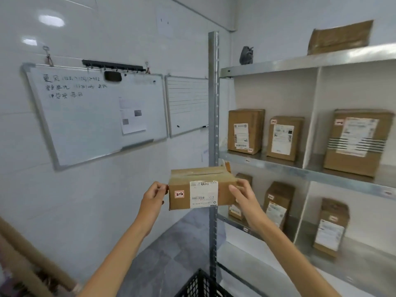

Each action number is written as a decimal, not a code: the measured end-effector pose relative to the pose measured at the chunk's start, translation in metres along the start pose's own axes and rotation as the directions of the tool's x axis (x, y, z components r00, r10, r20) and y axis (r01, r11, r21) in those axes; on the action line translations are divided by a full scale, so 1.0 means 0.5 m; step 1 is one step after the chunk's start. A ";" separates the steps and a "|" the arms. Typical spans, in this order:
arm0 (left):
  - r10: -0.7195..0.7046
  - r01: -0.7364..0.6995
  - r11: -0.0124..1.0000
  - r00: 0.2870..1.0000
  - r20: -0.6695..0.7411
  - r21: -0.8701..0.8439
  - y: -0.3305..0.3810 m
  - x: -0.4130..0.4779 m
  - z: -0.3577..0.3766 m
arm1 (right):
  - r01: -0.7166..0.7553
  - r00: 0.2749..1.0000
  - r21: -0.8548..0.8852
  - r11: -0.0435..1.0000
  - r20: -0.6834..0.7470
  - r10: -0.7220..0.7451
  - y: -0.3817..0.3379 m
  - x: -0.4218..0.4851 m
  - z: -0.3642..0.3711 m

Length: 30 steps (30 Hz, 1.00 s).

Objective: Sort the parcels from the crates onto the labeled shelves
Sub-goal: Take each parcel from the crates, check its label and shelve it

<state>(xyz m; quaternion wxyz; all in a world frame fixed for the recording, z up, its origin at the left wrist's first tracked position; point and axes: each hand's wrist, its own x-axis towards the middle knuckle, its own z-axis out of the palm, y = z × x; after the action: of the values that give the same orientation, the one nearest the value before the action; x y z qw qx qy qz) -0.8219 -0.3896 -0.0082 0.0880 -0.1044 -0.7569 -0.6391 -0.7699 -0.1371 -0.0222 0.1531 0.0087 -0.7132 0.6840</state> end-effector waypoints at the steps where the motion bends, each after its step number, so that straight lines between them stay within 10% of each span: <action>1: -0.008 0.008 1.000 0.999 0.034 -0.008 -0.007 -0.007 0.025 | -0.041 0.998 0.009 0.999 -0.041 0.042 0.009 -0.023 -0.019; 14: -0.093 0.169 0.982 0.818 0.568 -0.082 -0.037 -0.184 0.439 | -0.210 0.781 0.025 0.977 -0.597 0.183 0.053 -0.373 -0.337; 30: -0.118 0.101 0.993 0.676 0.727 0.068 0.016 -0.284 0.834 | -0.317 0.545 0.041 0.948 -0.809 0.218 0.105 -0.492 -0.675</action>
<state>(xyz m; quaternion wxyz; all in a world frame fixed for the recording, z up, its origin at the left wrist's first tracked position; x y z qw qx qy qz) -0.6832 0.0164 -0.1085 -0.2577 -0.3036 -0.7411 -0.5406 -0.4774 0.1480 -0.1239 0.3528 -0.4184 -0.5955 0.5881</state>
